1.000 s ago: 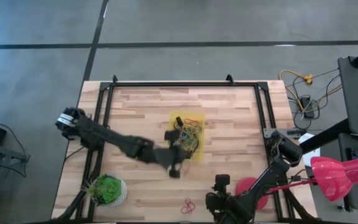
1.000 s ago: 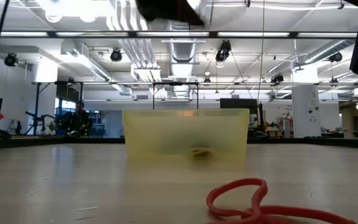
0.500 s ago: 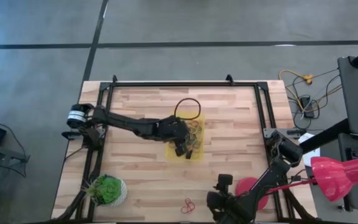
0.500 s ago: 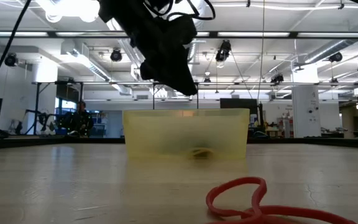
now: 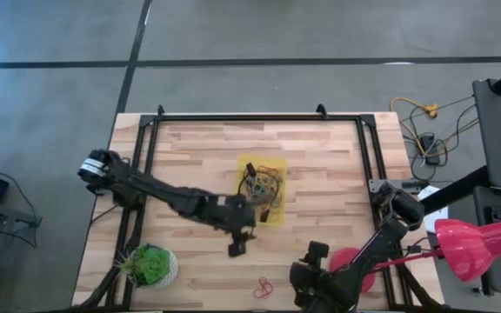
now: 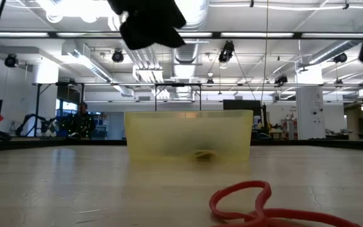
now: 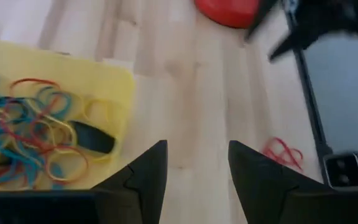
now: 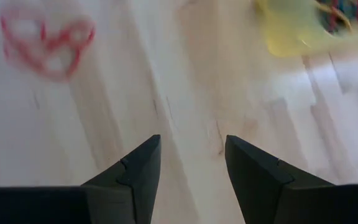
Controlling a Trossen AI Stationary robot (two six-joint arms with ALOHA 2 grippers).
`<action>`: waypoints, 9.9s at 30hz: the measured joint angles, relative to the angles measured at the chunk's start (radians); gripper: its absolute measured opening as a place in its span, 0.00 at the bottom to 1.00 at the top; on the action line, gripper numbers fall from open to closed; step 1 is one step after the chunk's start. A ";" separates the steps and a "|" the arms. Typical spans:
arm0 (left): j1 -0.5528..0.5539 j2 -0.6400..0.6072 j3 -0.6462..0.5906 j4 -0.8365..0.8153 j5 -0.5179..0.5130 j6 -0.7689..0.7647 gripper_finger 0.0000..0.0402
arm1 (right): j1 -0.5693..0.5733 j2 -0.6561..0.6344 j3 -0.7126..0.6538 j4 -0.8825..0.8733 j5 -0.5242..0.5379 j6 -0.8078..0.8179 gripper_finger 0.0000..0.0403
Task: Pick and place rubber bands into bin
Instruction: Put the red rubber band into the yellow bin, then return to Home Position
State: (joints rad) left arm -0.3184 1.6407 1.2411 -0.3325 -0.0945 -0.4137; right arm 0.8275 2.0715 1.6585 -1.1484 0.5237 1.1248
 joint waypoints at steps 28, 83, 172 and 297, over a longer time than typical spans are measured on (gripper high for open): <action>-0.186 0.041 -0.008 0.128 -0.225 -0.430 0.39 | -0.575 -0.554 -0.505 0.060 -0.268 -0.227 0.41; -0.180 0.521 0.287 0.086 0.089 0.220 0.32 | -0.466 -0.581 -0.660 0.219 -0.207 -0.291 0.41; 0.138 -0.929 -0.846 0.855 0.118 0.053 0.41 | -0.937 -1.296 -0.771 0.520 -0.462 -0.764 0.35; 0.384 -1.529 -1.236 0.509 0.269 -0.181 0.41 | -0.909 -2.035 -1.614 1.094 -0.733 -0.313 0.32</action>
State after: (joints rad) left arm 0.0658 0.1116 0.0051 0.1768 0.1745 -0.5949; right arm -0.0811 0.0365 0.0444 -0.0540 -0.2092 0.8118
